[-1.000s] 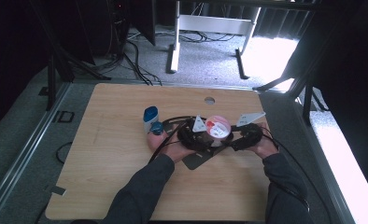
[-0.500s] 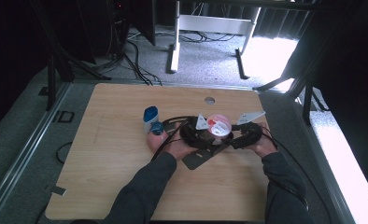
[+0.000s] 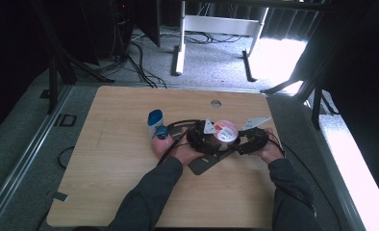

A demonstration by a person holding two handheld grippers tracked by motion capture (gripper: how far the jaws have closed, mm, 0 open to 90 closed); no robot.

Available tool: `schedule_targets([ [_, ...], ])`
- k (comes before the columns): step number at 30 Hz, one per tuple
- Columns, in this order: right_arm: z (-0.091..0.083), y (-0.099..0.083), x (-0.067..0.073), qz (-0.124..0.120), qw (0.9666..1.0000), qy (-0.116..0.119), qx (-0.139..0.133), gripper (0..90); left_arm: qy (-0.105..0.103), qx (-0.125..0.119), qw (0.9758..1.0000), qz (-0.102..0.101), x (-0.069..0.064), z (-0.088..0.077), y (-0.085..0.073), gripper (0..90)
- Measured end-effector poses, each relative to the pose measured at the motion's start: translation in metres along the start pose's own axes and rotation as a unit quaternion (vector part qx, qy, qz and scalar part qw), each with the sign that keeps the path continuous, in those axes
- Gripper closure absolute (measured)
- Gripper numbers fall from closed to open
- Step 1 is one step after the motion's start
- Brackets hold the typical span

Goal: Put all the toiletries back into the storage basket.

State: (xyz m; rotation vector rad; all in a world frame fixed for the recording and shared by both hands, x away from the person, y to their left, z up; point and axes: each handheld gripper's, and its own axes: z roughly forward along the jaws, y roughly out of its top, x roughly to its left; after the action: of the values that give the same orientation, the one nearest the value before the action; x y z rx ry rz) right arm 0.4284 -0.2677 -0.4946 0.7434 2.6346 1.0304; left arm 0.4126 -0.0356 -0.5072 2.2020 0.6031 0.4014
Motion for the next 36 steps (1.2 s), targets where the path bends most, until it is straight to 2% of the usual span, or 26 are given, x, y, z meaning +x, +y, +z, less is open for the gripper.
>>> schedule_targets([
  [8,0.006,-0.002,-0.001,0.008,0.9999,-0.004,0.006,25.1,0.001,0.010,1.0000,0.000,0.002,0.005,-0.002,28.5],
  [15,0.011,-0.004,0.000,0.006,0.9998,-0.011,0.018,25.6,-0.004,0.022,0.9997,-0.004,0.003,0.010,-0.005,28.9],
  [23,0.012,-0.005,0.000,0.008,0.9996,-0.010,0.024,25.7,-0.008,0.026,0.9996,-0.007,0.003,0.012,-0.005,29.5],
  [28,0.013,-0.006,0.000,0.005,0.9995,-0.007,0.032,27.2,-0.014,0.036,0.9992,-0.008,0.003,0.014,-0.007,29.8],
  [31,0.013,-0.007,0.000,0.004,0.9995,-0.006,0.032,27.4,-0.018,0.032,0.9992,-0.016,0.004,0.014,-0.009,30.7],
  [36,0.012,-0.009,-0.001,0.007,0.9996,-0.001,0.028,30.7,-0.017,0.032,0.9992,-0.017,0.003,0.012,-0.012,35.2],
])
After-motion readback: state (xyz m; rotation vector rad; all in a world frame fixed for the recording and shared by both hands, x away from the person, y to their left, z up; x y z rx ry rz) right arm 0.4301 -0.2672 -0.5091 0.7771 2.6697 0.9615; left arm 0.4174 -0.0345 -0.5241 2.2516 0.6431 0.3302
